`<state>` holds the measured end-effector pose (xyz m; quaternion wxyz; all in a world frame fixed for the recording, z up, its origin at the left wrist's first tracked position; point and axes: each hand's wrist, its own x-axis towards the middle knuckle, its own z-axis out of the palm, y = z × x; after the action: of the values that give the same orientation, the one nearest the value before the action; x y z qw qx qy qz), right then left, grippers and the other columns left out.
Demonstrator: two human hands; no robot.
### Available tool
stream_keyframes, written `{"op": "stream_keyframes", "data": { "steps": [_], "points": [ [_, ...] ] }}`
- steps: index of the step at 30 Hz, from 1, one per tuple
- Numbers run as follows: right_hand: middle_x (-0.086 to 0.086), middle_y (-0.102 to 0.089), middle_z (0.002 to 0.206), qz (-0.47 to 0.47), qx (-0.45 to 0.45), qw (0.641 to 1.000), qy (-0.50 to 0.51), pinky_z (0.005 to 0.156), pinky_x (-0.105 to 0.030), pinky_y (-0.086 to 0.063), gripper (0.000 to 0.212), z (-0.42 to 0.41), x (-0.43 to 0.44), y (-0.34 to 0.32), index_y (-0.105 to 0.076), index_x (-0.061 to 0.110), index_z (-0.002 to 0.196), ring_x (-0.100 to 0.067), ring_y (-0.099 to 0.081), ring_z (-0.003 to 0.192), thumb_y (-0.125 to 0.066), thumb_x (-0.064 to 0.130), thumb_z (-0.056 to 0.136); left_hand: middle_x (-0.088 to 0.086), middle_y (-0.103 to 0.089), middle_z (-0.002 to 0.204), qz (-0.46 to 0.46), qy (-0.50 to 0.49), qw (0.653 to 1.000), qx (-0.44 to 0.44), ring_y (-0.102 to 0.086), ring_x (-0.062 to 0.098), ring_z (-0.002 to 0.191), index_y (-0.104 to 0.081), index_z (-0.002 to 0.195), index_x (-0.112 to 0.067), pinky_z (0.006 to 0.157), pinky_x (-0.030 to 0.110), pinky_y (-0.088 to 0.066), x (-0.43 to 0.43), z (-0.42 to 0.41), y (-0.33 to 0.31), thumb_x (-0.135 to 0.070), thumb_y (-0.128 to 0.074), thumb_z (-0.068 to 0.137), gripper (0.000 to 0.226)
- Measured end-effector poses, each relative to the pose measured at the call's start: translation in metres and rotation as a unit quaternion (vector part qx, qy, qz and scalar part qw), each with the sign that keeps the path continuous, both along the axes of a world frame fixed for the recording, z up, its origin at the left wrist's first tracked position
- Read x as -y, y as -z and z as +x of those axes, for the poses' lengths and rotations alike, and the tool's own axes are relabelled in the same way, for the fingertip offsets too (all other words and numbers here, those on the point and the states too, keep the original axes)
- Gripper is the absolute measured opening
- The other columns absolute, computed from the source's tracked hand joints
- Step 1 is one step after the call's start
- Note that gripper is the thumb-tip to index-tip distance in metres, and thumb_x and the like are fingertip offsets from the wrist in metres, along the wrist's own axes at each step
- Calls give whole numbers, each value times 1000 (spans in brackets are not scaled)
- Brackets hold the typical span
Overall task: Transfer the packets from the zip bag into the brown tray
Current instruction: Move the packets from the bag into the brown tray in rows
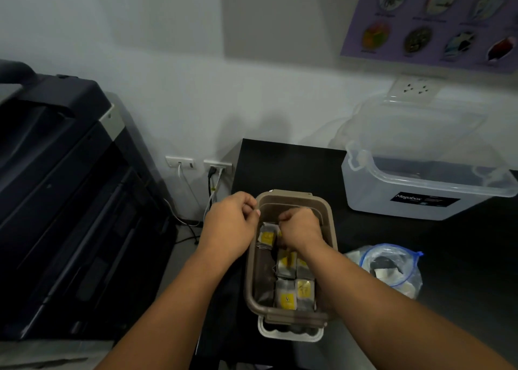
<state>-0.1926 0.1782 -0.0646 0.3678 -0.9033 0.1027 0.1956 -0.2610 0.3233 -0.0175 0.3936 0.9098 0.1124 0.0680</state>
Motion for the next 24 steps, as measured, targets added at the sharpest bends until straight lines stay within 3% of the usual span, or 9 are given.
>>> {"op": "stream_keyframes", "data": {
  "steps": [3,8,10,12,16,20,24],
  "points": [
    [-3,-76,97,85,41,995,-14,79,-48,-65,25,0,18,-24,-68,31,80,-23,-74,80,-65,13,97,-13,-64,82,18,11,999,43,-61,1,73,-68,101,-27,70,22,-56,15,11,-13,-26,-68,92,9],
    [1,-77,92,154,144,976,-47,77,-31,-60,19,-4,75,-85,-72,22,96,-10,-72,82,-61,7,99,-14,-64,81,8,52,996,77,-59,-4,70,-69,99,-28,62,6,-41,70,30,-30,-30,-70,91,9],
    [1,-75,93,170,156,972,-34,69,-22,-55,20,-2,106,-99,-68,21,96,-12,-70,79,-59,4,101,-13,-66,81,3,79,994,80,-60,-2,70,-70,100,-26,64,10,-46,100,32,-35,-28,-70,91,9],
    [2,-74,90,167,171,971,-28,65,-16,-53,25,-1,140,-104,-65,24,92,-12,-68,75,-58,1,100,-10,-67,84,-17,108,991,77,-62,3,73,-71,102,-22,73,23,-53,132,33,-36,-26,-70,91,11],
    [7,-72,86,92,168,980,-47,79,-27,-56,25,-2,208,-85,-67,24,90,-12,-70,81,-62,1,97,-9,-70,90,-17,152,987,44,-61,4,77,-72,105,-22,80,29,-55,193,35,-27,-23,-70,91,14],
    [8,-72,87,-39,102,987,-121,76,-25,-52,22,-7,255,-48,-72,27,94,-5,-67,81,-64,8,96,-4,-72,99,45,176,980,-82,-68,12,88,-73,108,-27,84,32,-57,244,39,-5,-23,-66,94,16],
    [2,-73,96,-136,33,969,-204,83,-39,-60,17,-11,273,-11,-72,26,102,-17,-69,87,-59,16,99,6,-69,103,170,202,917,-300,-68,24,94,-70,112,-20,79,34,-55,286,62,31,-20,-65,92,20]
  ]
}}
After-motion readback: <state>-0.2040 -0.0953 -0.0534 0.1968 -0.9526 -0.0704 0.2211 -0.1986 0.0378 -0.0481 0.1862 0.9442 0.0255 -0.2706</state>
